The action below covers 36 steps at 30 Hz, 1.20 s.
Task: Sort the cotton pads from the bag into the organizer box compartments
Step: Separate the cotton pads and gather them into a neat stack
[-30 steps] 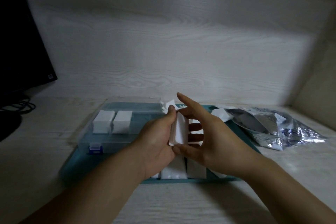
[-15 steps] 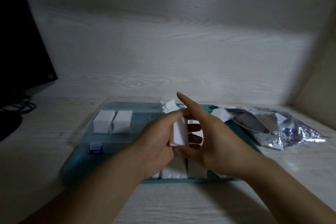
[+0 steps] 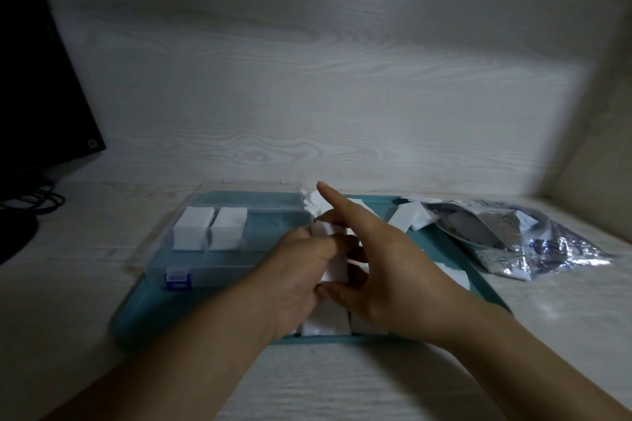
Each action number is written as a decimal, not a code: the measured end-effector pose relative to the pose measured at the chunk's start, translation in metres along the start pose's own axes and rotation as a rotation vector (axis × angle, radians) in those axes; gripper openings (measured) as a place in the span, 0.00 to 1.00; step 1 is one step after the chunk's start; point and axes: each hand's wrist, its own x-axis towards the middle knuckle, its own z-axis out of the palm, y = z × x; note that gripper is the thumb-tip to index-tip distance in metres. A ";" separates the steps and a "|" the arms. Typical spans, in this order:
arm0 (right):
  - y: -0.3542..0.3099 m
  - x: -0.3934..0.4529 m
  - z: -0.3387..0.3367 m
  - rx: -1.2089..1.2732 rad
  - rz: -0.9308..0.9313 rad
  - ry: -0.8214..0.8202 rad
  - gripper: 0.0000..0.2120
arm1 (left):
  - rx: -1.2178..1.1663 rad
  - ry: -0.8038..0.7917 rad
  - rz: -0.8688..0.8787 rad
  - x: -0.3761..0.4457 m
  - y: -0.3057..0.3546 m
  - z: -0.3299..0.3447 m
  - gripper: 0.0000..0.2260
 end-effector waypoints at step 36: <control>0.061 0.002 -0.036 -0.254 0.495 -0.084 0.23 | -0.115 0.107 -0.077 -0.003 0.015 -0.002 0.06</control>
